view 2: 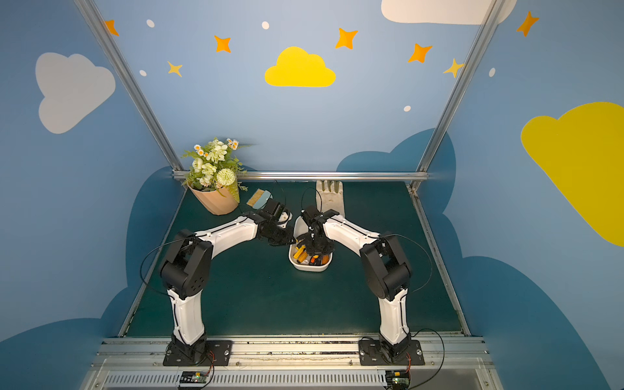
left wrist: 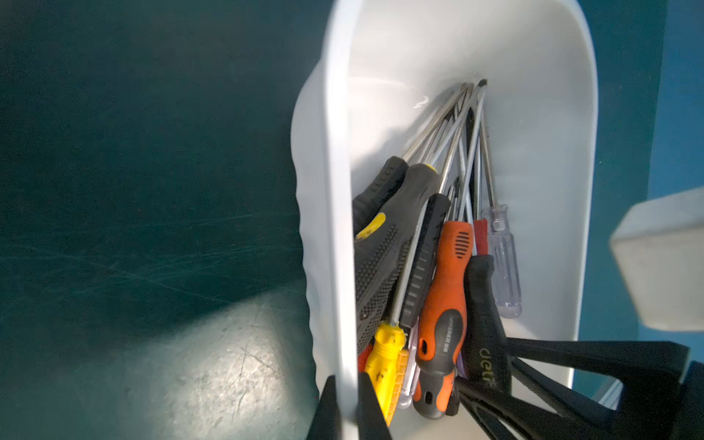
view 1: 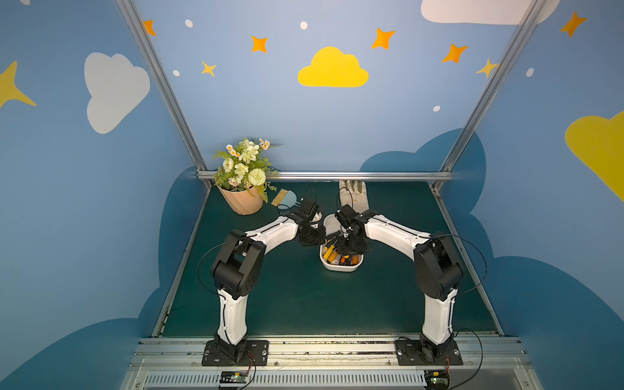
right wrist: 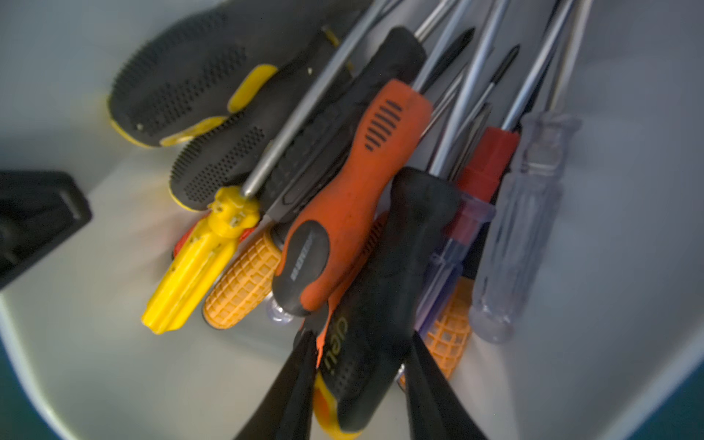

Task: Take out the screwdriver from the storage box
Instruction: Adjust the screwdriver in the storage box.

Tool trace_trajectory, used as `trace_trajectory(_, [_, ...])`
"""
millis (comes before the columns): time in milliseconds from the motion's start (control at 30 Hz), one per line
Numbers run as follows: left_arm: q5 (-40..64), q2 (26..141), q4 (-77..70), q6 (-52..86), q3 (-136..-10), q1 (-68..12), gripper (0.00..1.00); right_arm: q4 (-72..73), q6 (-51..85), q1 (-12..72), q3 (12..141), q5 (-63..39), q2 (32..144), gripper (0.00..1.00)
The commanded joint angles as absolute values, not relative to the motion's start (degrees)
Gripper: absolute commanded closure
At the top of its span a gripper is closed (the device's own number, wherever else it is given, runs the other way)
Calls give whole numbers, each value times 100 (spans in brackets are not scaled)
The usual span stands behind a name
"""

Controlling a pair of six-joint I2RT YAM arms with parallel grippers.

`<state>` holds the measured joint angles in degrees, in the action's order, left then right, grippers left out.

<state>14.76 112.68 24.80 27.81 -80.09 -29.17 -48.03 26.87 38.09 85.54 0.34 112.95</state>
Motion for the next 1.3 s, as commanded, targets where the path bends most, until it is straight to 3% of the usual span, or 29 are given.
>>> trace_trajectory(0, [1127,11284,2746,2658,-8016,-2927,98,-4800,2637,3718,8717,64,11474,70])
trace_trajectory(367, [243,10984,2912,3226,-7825,-2924,98,-4772,2473,3753,8754,-170,11461,100])
trace_trajectory(600, [-350,10910,3061,3480,-7754,-2923,98,-4620,2329,3806,8711,-331,11265,100])
trace_trajectory(1267, [-546,10995,3256,3546,-7840,-2875,98,-4775,2146,4011,9213,-599,11382,100])
